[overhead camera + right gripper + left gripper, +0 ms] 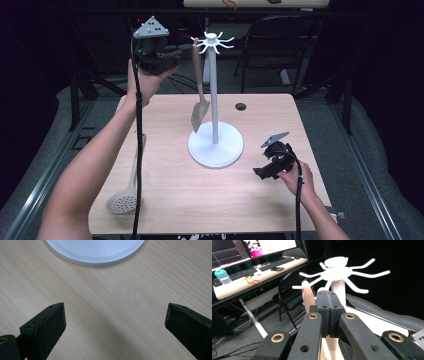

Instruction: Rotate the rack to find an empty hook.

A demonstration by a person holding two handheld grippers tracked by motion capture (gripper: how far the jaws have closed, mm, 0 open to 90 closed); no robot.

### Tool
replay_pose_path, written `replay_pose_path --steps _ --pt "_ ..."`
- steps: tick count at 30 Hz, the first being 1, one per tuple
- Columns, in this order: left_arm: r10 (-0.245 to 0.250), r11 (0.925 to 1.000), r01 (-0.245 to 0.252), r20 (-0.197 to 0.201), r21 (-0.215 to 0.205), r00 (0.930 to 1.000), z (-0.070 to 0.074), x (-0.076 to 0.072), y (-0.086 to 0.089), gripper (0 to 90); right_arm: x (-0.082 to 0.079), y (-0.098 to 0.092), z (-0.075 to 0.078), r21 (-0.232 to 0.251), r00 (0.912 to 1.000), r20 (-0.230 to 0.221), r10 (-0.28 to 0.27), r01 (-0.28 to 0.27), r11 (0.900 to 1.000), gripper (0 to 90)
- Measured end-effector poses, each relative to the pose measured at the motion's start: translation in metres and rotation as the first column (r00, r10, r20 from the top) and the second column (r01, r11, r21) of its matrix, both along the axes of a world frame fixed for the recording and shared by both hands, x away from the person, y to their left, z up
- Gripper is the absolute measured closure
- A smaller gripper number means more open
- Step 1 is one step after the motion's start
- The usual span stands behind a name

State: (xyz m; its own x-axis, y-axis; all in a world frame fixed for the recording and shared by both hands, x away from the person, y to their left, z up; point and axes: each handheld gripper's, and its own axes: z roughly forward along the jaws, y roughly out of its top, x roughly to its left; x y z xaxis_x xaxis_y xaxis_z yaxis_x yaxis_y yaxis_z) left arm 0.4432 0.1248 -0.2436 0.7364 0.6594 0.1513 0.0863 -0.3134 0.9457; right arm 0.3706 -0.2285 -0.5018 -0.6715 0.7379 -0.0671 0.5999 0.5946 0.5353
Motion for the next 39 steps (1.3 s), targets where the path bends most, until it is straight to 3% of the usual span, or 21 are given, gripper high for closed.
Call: replay_pose_path --steps 8,16,22,28,39 --pt "0.004 1.0000 -0.004 -0.005 -0.002 1.0000 0.001 0.004 0.000 90.0 0.000 0.000 0.000 0.001 1.0000 -0.004 0.004 -0.004 1.000 2.8" --pt "-0.002 0.9995 0.001 -0.012 -0.032 0.9999 -0.003 0.002 0.003 89.9 0.000 0.000 0.001 -0.006 0.9999 0.001 0.012 -0.012 1.000 2.0" --pt "-0.005 0.9989 0.003 -0.035 -0.047 0.9994 -0.010 -0.003 0.010 71.8 -0.001 0.000 0.001 0.002 0.9999 0.000 0.013 -0.013 1.000 1.8" --pt "0.008 0.9996 -0.009 -0.058 -0.025 0.9983 -0.021 -0.010 0.020 46.3 0.000 0.001 0.001 0.006 0.9999 -0.007 0.013 -0.013 1.000 1.7" --pt "0.069 0.9976 -0.068 -0.105 0.015 0.9920 -0.054 -0.026 0.041 22.4 0.002 0.002 -0.001 0.021 0.9998 -0.015 0.011 -0.010 1.000 1.3"
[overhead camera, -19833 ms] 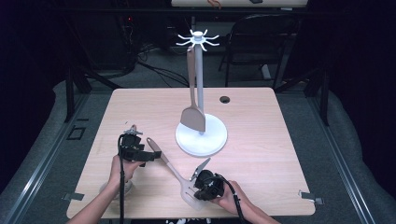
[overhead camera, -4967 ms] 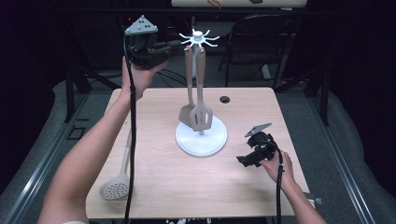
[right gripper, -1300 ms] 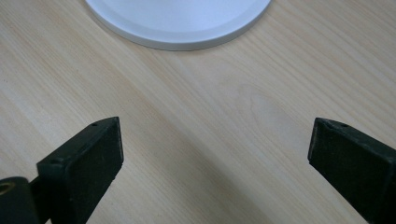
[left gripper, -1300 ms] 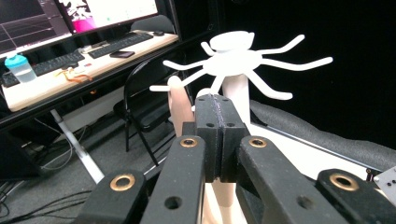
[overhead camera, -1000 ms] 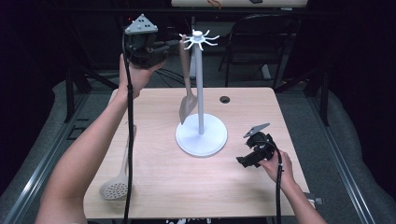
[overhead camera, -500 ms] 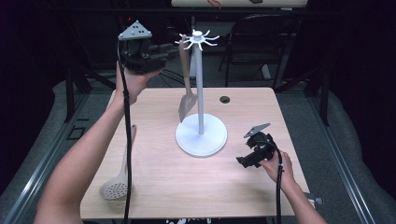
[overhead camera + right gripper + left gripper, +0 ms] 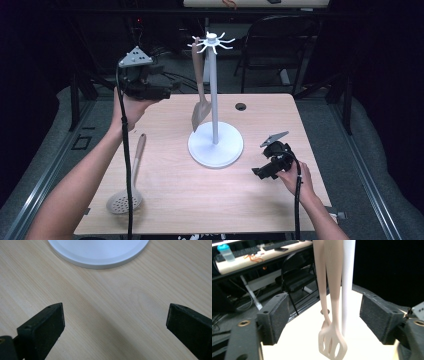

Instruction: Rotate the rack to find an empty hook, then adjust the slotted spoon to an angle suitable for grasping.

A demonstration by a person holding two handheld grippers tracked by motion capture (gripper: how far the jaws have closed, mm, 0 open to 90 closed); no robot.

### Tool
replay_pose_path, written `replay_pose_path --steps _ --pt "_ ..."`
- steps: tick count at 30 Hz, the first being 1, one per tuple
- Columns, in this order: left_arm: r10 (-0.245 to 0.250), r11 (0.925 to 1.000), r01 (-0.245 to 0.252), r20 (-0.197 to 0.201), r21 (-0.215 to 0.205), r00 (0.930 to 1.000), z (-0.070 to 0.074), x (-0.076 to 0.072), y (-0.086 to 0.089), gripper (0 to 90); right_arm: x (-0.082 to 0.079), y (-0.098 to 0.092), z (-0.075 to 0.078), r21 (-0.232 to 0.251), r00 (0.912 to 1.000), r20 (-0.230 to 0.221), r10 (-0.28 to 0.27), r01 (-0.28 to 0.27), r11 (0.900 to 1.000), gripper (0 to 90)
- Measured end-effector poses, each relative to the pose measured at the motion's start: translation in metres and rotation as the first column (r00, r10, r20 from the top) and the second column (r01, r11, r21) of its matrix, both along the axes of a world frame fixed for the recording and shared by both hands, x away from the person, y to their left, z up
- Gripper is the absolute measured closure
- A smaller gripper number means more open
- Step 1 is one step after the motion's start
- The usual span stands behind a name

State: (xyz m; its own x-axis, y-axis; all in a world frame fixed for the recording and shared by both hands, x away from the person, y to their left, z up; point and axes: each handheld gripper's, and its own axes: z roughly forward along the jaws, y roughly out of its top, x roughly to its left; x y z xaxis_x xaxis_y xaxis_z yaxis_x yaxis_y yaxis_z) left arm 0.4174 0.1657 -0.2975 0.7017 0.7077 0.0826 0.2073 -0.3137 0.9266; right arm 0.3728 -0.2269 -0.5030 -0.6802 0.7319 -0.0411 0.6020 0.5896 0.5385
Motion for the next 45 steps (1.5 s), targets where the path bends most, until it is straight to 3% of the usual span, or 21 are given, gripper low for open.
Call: replay_pose_path --steps 6,7,10,15,18,22,25,28,31,34,35,37,42,43,44,45 --pt "0.053 0.9985 -0.052 -0.061 0.019 0.9967 -0.026 -0.007 0.015 15.6 0.000 0.001 -0.001 0.003 0.9999 -0.010 -0.002 0.002 1.000 1.2" --pt "0.064 0.9976 -0.062 -0.069 0.032 0.9956 -0.030 -0.008 0.017 15.4 -0.001 0.001 -0.001 0.004 1.0000 -0.008 -0.001 0.002 1.000 1.2" --pt "0.085 0.9963 -0.084 -0.093 0.020 0.9920 -0.043 -0.010 0.026 14.1 -0.001 -0.001 -0.002 0.008 0.9997 -0.023 -0.011 0.011 1.000 1.2" --pt "0.126 0.9915 -0.120 -0.130 0.050 0.9835 -0.065 -0.014 0.035 7.4 -0.002 0.001 -0.001 0.007 1.0000 -0.005 -0.007 0.007 1.000 1.2" --pt "0.146 0.9889 -0.138 -0.171 0.055 0.9744 -0.076 -0.018 0.040 1.5 -0.003 0.001 -0.003 0.001 0.9998 -0.019 -0.008 0.008 1.000 1.2" --pt "0.177 0.9839 -0.167 -0.211 0.064 0.9613 -0.087 -0.026 0.046 0.1 -0.004 0.003 -0.006 0.000 0.9996 -0.028 -0.001 0.001 1.000 1.2" --pt "0.227 0.9728 -0.210 -0.209 0.097 0.9514 -0.095 -0.031 0.051 0.0 -0.005 0.006 -0.007 0.005 0.9994 -0.032 0.011 -0.011 1.000 1.2" --pt "0.263 0.9642 -0.246 -0.229 0.098 0.9372 -0.103 -0.034 0.060 0.0 -0.004 0.008 -0.008 -0.003 0.9992 -0.036 0.018 -0.018 1.000 1.2" --pt "0.310 0.9507 -0.294 -0.248 0.099 0.9178 -0.114 -0.035 0.069 0.0 -0.004 0.008 -0.008 -0.004 0.9992 -0.029 0.027 -0.027 1.000 1.2" --pt "0.350 0.9355 -0.320 -0.265 0.149 0.8985 -0.126 -0.034 0.076 0.0 -0.004 0.007 -0.008 -0.009 0.9991 -0.031 0.029 -0.030 1.000 1.2" --pt "0.363 0.9296 -0.327 -0.275 0.171 0.8903 -0.131 -0.033 0.078 0.0 -0.004 0.007 -0.009 0.002 0.9992 -0.031 0.027 -0.027 1.000 1.2" --pt "0.376 0.9250 -0.335 -0.304 0.180 0.8753 -0.141 -0.032 0.083 0.0 -0.004 0.007 -0.008 -0.005 0.9991 -0.036 0.022 -0.022 1.000 1.3" --pt "0.418 0.9077 -0.361 -0.385 0.214 0.8230 -0.168 -0.027 0.092 0.4 -0.005 0.009 -0.009 -0.024 0.9986 -0.040 0.035 -0.036 0.999 1.2" --pt "0.421 0.9062 -0.359 -0.398 0.224 0.8152 -0.173 -0.026 0.092 2.7 -0.005 0.009 -0.009 -0.026 0.9986 -0.040 0.036 -0.037 0.999 1.3" --pt "0.419 0.9071 -0.356 -0.400 0.225 0.8152 -0.178 -0.027 0.093 6.9 -0.005 0.009 -0.009 -0.027 0.9986 -0.040 0.035 -0.036 0.999 1.3" --pt "0.434 0.8996 -0.364 -0.395 0.241 0.8098 -0.183 -0.026 0.094 13.3 -0.005 0.009 -0.009 -0.028 0.9985 -0.041 0.035 -0.036 0.999 1.3"
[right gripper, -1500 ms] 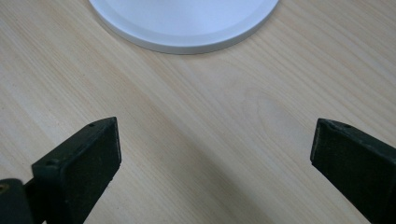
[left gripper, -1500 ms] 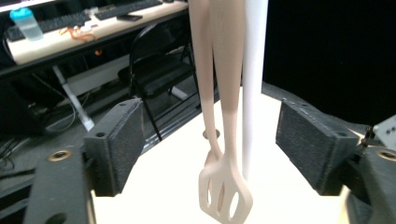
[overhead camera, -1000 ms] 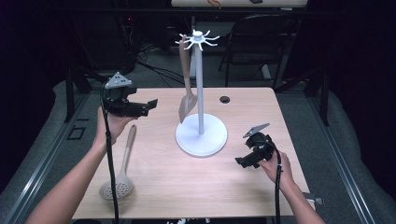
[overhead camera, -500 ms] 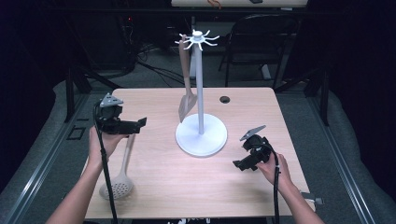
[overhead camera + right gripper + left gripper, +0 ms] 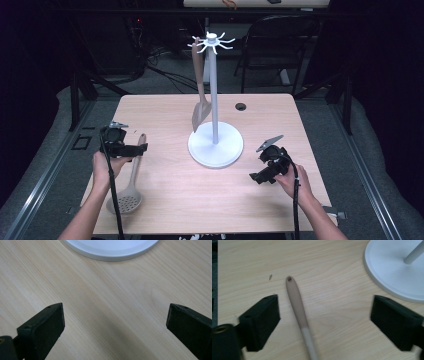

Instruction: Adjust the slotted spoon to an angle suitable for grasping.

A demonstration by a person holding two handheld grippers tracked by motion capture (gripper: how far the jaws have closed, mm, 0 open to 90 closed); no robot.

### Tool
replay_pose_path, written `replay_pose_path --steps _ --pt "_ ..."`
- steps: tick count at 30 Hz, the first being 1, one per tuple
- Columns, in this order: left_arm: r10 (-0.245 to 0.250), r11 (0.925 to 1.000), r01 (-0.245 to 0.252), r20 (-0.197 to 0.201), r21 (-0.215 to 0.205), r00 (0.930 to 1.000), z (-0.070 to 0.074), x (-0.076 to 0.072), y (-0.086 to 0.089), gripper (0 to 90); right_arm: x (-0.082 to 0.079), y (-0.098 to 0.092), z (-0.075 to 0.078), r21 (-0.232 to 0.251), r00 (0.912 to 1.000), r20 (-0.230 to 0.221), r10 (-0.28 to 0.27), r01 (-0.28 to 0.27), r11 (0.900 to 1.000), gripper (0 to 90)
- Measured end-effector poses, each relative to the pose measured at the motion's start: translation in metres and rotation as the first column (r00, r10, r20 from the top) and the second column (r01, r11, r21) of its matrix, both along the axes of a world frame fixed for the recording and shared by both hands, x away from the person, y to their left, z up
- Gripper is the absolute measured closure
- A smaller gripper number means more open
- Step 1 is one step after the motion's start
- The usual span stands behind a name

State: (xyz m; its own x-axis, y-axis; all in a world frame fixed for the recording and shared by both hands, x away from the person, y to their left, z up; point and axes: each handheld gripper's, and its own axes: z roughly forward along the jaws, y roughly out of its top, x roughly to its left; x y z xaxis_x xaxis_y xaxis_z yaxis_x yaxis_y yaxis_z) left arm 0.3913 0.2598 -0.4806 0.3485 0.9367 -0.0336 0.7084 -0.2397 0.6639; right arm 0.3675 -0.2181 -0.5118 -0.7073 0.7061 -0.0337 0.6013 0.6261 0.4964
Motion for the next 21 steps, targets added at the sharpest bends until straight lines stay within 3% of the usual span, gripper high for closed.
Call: replay_pose_path --steps 3,9,11,16,21 --pt "-0.006 0.9995 0.004 -0.068 -0.031 0.9977 -0.014 0.004 0.004 19.9 -0.001 0.002 0.000 0.000 1.0000 0.000 0.003 -0.003 1.000 1.4" --pt "-0.004 0.9997 0.007 -0.166 0.022 0.9861 -0.039 0.011 0.006 36.2 0.000 0.002 -0.002 -0.013 1.0000 -0.004 0.006 -0.006 1.000 1.7" --pt "0.000 0.9993 0.007 -0.185 0.036 0.9827 -0.046 0.013 0.008 43.0 0.000 0.002 -0.002 -0.012 1.0000 -0.008 0.003 -0.003 1.000 1.9" --pt "-0.013 0.9991 0.022 -0.260 0.035 0.9654 -0.058 0.018 0.016 57.3 0.000 0.001 -0.002 -0.017 0.9999 -0.016 0.001 -0.001 1.000 2.2" --pt "-0.027 0.9985 0.040 -0.293 0.038 0.9557 -0.063 0.021 0.017 65.8 0.000 0.001 -0.002 -0.026 0.9999 -0.009 -0.005 0.005 1.000 2.5"
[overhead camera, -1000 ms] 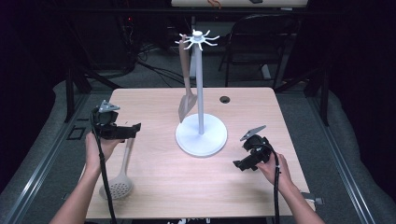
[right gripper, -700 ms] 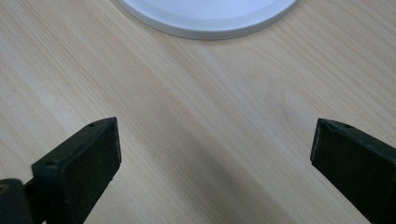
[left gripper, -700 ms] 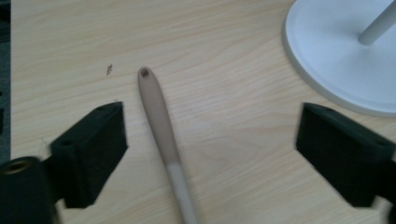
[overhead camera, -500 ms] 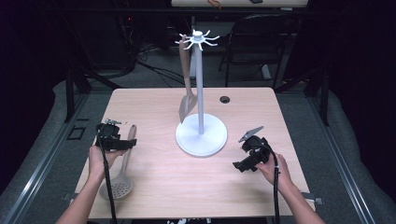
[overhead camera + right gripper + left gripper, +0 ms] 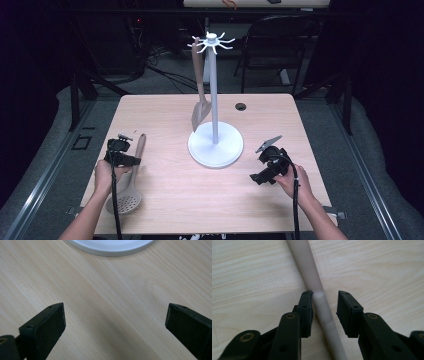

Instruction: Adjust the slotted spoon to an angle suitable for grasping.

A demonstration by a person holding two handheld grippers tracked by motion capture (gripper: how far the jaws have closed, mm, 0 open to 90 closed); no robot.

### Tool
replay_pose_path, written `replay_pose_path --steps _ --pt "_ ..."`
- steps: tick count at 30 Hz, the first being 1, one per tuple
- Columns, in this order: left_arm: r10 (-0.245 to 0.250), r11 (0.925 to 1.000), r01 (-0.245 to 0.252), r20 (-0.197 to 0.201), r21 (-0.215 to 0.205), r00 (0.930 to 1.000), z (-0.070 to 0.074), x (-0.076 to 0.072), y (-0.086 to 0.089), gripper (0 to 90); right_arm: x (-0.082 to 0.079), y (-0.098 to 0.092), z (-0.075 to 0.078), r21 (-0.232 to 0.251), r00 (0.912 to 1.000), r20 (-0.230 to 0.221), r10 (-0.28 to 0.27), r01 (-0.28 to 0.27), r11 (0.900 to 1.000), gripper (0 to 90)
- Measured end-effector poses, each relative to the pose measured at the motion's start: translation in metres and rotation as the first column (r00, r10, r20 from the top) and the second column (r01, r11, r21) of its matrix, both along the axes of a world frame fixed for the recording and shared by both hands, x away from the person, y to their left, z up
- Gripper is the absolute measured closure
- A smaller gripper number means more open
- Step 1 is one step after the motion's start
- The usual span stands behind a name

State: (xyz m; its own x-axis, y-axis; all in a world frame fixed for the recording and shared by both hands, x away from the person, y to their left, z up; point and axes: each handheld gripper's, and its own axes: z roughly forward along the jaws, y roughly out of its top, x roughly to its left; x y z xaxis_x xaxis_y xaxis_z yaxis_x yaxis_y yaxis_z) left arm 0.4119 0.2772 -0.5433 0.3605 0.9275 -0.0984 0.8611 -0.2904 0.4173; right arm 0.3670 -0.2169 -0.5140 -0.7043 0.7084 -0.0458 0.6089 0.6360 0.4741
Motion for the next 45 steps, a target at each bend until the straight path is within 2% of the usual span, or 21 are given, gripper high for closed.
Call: replay_pose_path --steps 1,4,6,10,16,18,19,22,27,31,35,38,42,45 --pt "0.001 1.0000 -0.001 0.000 0.008 1.0000 -0.001 0.000 0.000 65.9 0.000 0.000 0.001 -0.017 1.0000 0.002 0.001 -0.001 1.000 2.6" --pt "0.000 0.9983 0.000 -0.011 0.058 0.9999 -0.004 0.002 -0.002 64.6 0.000 0.000 -0.001 0.006 1.0000 0.003 -0.005 0.005 1.000 2.7" --pt "-0.009 0.9984 0.010 -0.026 0.056 0.9996 -0.006 0.003 -0.001 63.7 0.000 0.001 0.000 0.004 0.9999 -0.012 0.003 -0.002 1.000 2.7" --pt "-0.017 0.9981 0.018 -0.021 0.059 0.9997 -0.006 0.003 -0.003 65.8 -0.001 0.001 0.000 0.002 1.0000 -0.004 0.002 -0.002 1.000 2.8" --pt "-0.077 0.9965 0.077 -0.019 0.033 0.9969 -0.006 0.003 -0.010 68.4 -0.001 0.001 0.001 -0.008 0.9999 -0.010 0.010 -0.010 1.000 2.9" --pt "-0.094 0.9953 0.095 -0.035 0.019 0.9950 -0.006 0.004 -0.013 69.3 -0.001 0.001 0.000 0.004 1.0000 -0.009 0.005 -0.005 1.000 3.0" --pt "-0.100 0.9943 0.101 -0.040 0.034 0.9942 -0.005 0.005 -0.014 69.4 -0.001 0.001 0.000 0.003 1.0000 -0.008 0.002 -0.002 1.000 2.9" --pt "-0.105 0.9923 0.108 -0.051 0.060 0.9931 -0.004 0.005 -0.017 68.5 -0.001 0.001 0.000 0.002 0.9999 -0.011 0.001 -0.001 1.000 3.0" --pt "-0.092 0.9941 0.096 -0.077 0.050 0.9928 -0.005 0.006 -0.015 64.8 -0.001 0.001 0.000 -0.004 0.9999 -0.013 0.004 -0.004 1.000 3.0" --pt "-0.097 0.9936 0.102 -0.091 0.048 0.9911 -0.006 0.008 -0.016 66.4 -0.001 0.002 0.000 -0.011 0.9999 -0.014 0.007 -0.007 1.000 3.1" --pt "-0.106 0.9913 0.113 -0.096 0.068 0.9897 -0.006 0.009 -0.019 65.6 -0.001 0.002 0.000 -0.011 0.9998 -0.015 0.009 -0.009 1.000 3.2" --pt "-0.111 0.9905 0.118 -0.093 0.071 0.9894 -0.006 0.008 -0.020 69.1 -0.001 0.001 0.000 -0.011 0.9998 -0.016 0.009 -0.009 1.000 3.2" --pt "-0.107 0.9923 0.112 -0.087 0.053 0.9904 -0.006 0.007 -0.018 70.0 -0.001 0.001 0.000 -0.005 0.9999 -0.013 0.007 -0.007 1.000 3.3" --pt "-0.110 0.9913 0.115 -0.078 0.064 0.9909 -0.004 0.006 -0.020 70.4 -0.001 0.001 0.000 -0.003 0.9999 -0.011 0.003 -0.003 1.000 3.3"
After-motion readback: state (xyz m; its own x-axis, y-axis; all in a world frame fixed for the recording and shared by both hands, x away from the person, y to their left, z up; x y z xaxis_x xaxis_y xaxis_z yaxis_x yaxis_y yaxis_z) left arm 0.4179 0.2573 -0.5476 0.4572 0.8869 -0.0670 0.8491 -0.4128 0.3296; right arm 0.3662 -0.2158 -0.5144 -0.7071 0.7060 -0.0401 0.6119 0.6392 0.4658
